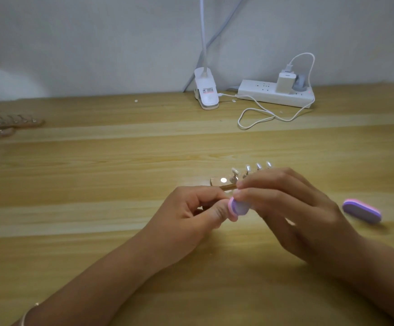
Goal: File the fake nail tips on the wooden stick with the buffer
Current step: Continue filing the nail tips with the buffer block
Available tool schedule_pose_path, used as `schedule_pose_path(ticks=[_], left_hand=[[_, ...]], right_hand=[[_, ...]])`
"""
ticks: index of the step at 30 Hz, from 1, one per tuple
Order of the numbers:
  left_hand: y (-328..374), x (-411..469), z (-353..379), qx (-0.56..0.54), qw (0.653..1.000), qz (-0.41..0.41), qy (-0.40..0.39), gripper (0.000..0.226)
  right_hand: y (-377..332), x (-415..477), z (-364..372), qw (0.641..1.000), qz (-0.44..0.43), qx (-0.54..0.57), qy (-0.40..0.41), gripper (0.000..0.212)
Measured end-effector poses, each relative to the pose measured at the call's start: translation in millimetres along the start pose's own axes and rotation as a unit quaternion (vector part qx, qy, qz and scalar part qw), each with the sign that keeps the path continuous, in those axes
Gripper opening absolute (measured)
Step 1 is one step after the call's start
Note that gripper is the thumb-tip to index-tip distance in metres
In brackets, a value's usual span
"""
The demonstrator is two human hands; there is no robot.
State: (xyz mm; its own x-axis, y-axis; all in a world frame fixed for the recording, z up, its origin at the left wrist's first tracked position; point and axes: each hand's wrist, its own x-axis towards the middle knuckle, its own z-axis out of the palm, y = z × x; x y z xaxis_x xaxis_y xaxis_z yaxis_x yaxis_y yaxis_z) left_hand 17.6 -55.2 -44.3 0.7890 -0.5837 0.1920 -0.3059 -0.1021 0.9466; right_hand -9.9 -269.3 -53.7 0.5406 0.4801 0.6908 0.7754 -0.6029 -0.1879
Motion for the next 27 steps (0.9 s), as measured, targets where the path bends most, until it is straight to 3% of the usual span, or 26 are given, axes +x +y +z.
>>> schedule_pose_path(ticks=[12,16,22,27], left_hand=[[-7,0,0,0.055,0.998,0.024,0.034,0.017],[-10,0,0,0.067,0.997,0.034,0.034,0.019],[-12,1,-2,0.121,0.989,0.041,0.075,0.011],[-11,0,-2,0.128,0.987,0.052,0.080,0.015]], right_hand=[[5,1,-4,0.999,0.028,0.030,-0.006,0.021],[-3,0,5,0.999,-0.004,0.034,-0.019,0.023],[11,0,-10,0.997,0.074,0.020,0.025,0.023],[4,-1,-1,0.999,0.027,0.014,-0.031,0.023]])
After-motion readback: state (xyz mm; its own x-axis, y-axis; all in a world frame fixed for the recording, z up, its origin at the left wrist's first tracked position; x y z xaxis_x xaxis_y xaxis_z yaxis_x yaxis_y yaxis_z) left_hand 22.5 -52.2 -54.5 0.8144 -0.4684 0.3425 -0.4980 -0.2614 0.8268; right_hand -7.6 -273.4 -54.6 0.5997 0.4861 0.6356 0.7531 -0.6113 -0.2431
